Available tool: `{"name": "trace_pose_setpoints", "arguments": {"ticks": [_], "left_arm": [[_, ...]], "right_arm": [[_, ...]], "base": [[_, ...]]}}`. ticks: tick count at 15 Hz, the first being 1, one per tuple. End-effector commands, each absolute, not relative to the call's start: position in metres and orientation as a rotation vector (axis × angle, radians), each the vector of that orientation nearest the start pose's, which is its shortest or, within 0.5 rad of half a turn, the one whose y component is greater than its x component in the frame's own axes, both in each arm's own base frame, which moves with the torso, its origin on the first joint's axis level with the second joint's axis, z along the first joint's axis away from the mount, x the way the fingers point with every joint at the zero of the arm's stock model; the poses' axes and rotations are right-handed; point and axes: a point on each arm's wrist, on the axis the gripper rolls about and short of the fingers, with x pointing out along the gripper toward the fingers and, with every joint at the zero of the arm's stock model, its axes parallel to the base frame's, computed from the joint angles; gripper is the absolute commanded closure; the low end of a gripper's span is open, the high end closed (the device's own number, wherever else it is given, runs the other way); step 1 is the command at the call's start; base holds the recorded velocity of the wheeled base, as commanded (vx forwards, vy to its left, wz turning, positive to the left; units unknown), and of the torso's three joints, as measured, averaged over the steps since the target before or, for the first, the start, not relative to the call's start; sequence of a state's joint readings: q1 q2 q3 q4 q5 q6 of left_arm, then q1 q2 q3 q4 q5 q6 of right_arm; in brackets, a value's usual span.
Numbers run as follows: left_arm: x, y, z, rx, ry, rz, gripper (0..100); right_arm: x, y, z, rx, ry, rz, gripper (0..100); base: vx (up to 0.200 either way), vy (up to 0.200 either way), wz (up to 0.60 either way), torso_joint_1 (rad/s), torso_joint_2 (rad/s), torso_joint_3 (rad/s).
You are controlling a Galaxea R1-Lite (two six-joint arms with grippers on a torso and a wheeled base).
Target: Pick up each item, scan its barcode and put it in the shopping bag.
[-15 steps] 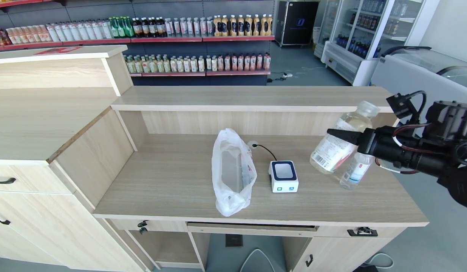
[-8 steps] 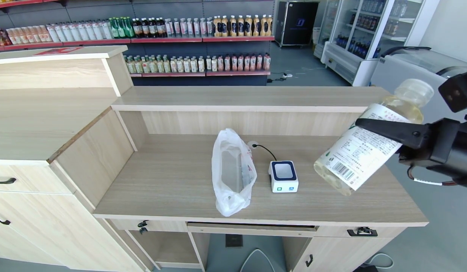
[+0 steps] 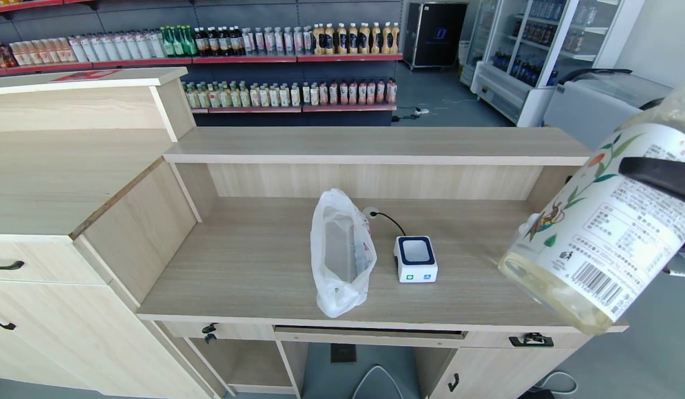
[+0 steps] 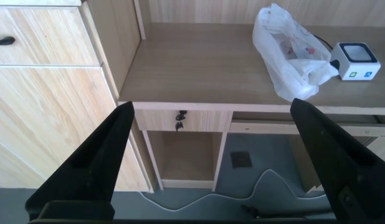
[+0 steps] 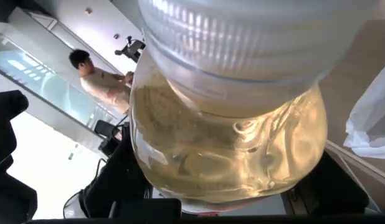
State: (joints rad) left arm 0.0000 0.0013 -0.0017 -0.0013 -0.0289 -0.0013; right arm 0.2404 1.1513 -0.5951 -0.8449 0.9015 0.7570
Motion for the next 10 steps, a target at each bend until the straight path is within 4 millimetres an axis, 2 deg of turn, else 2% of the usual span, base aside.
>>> {"name": "trace_pose_setpoints", "arguments": {"ticks": [1,4,10], "left_arm": [[-0.0228,-0.0007,0.0761,-0.002,-0.002,-0.029,0],[-0.0228,-0.0007,0.0761,-0.002,-0.002,-0.029,0],[-0.0228,-0.0007,0.0761,-0.002,-0.002,-0.029,0]], "right_arm": [[0.1442,0.0536,0.2766,0.579,0.148,1.185,100],[0.1484,0.0548,0.2811,0.597,0.162,1.2,100],[0.1424,0.0538,0.2788,0.598,0.19,1.228,100]], "base": [[0.0,0.0,0.0,0.0,0.0,0.0],[0.0,0.0,0.0,0.0,0.0,0.0],[0.0,0.0,0.0,0.0,0.0,0.0]]}}
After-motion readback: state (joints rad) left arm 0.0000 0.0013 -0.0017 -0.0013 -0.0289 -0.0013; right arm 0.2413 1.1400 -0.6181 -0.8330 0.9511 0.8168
